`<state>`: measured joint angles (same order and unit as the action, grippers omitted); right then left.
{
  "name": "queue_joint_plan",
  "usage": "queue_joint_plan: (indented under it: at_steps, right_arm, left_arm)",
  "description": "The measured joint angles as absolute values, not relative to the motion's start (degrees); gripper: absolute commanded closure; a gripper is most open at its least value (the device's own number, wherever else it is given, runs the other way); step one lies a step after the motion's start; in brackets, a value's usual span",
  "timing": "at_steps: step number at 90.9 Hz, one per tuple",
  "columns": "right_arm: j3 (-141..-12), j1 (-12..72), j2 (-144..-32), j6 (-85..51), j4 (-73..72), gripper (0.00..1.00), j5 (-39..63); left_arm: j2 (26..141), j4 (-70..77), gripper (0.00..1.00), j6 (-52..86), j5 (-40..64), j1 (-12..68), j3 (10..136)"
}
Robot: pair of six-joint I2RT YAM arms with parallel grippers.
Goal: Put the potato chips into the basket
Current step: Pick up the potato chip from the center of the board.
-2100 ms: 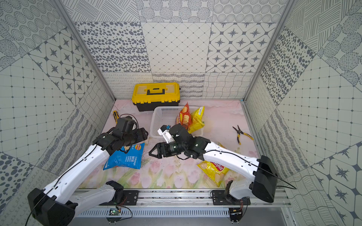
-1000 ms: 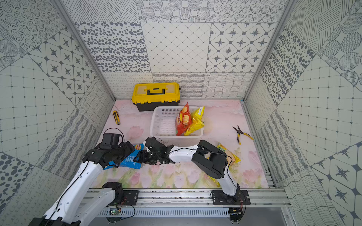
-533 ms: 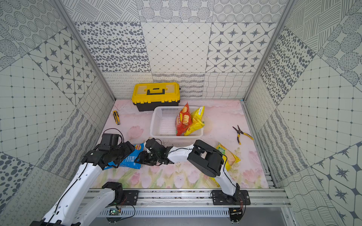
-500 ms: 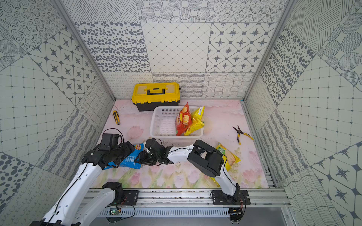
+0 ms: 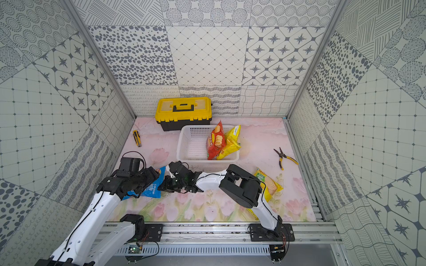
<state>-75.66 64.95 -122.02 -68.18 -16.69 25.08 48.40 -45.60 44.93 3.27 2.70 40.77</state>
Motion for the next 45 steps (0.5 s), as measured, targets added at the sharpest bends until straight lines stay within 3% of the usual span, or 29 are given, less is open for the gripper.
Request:
queue_joint_plan:
  at_steps: [23,45]
  right_arm:
    - [-74.54,64.9,-119.11,-66.39,-14.5,1.0,25.56]
    - [-74.46,64.95,-105.32,-59.79,-4.32,1.0,26.65]
  left_arm:
    - [48.34,-46.85,0.23,44.73,4.05,2.57,44.18]
    - [47.53,-49.87,0.24,44.29,4.56,2.52,51.22]
